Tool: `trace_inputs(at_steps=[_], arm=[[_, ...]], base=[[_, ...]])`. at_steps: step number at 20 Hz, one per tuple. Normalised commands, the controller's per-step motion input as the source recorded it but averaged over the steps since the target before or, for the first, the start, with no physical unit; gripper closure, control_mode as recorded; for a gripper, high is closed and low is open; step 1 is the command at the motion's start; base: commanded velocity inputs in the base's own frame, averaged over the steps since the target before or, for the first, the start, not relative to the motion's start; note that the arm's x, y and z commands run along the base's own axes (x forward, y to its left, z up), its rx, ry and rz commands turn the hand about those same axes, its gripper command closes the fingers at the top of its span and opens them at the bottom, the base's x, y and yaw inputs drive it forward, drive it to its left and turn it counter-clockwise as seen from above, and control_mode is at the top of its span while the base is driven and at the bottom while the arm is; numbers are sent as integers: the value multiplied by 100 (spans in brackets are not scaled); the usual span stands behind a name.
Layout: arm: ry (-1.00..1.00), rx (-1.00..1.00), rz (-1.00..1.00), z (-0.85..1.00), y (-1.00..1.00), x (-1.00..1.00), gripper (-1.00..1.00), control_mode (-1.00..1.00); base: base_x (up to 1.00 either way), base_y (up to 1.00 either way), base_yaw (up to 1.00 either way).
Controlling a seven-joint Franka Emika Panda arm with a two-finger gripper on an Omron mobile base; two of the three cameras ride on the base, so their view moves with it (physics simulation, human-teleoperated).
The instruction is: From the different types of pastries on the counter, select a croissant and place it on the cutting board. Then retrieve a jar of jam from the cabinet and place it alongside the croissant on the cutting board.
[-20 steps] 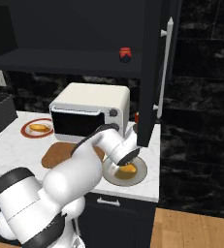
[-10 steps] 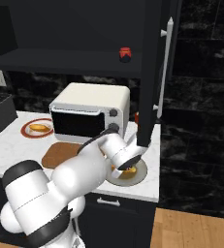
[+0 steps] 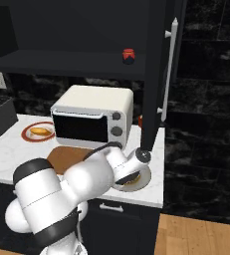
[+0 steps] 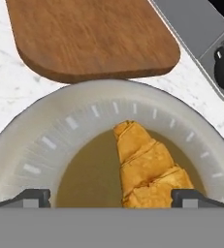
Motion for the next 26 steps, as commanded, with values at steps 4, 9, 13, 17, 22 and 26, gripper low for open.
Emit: trace_inputs(at_steps=[4,9,13,17,22,26], arm=[[0,0,0,-8,0,34,-100,-100],[0,0,0,-8,-1,27,-100,-100],[-2,0,2,-27,0,14,-100,-100],[-3,-1,4,-35,0,4,-100,-100],[0,0,5,-39,0,5,100,-100],[0,0,3,-39,0,11,100,-100]], base=[[0,0,0],[0,0,0],[0,0,0],[0,0,0],[0,0,0],[0,0,0]])
